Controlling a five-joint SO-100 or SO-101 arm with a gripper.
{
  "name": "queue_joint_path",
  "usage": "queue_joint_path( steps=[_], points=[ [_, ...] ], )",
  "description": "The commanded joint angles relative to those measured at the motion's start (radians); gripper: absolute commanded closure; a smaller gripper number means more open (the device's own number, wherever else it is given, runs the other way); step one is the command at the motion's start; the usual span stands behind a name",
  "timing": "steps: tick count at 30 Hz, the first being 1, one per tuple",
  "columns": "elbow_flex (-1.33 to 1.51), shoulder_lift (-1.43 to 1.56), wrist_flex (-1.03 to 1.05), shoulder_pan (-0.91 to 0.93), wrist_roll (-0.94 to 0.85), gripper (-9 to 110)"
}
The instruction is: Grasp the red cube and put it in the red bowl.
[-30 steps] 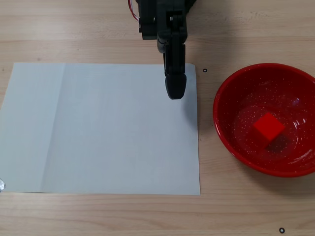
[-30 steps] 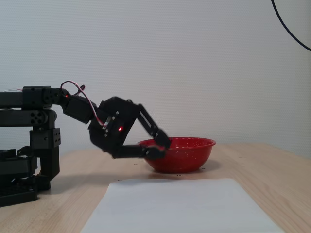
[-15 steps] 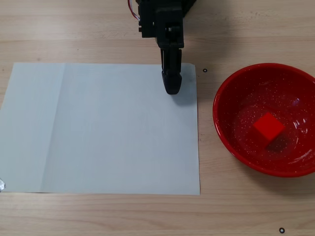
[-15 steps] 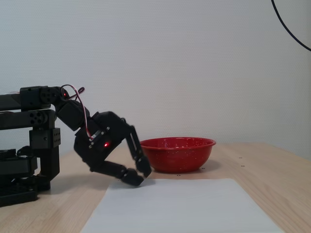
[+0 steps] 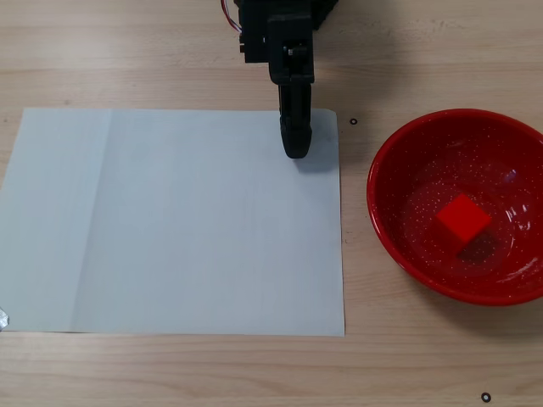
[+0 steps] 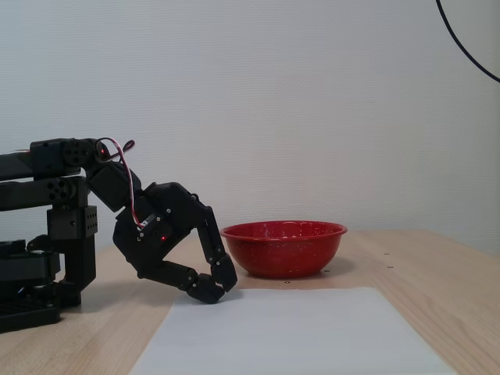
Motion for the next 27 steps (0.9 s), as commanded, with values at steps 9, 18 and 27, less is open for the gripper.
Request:
queue_joint_path(
  steps=[9, 18, 27],
  points=[
    [0.005, 0.009, 0.012, -0.008, -0.017, 101],
    [0.005, 0.009, 0.012, -0.006, -0.011, 99],
    [0.005, 0.009, 0.012, -0.006, -0.011, 101]
  ],
)
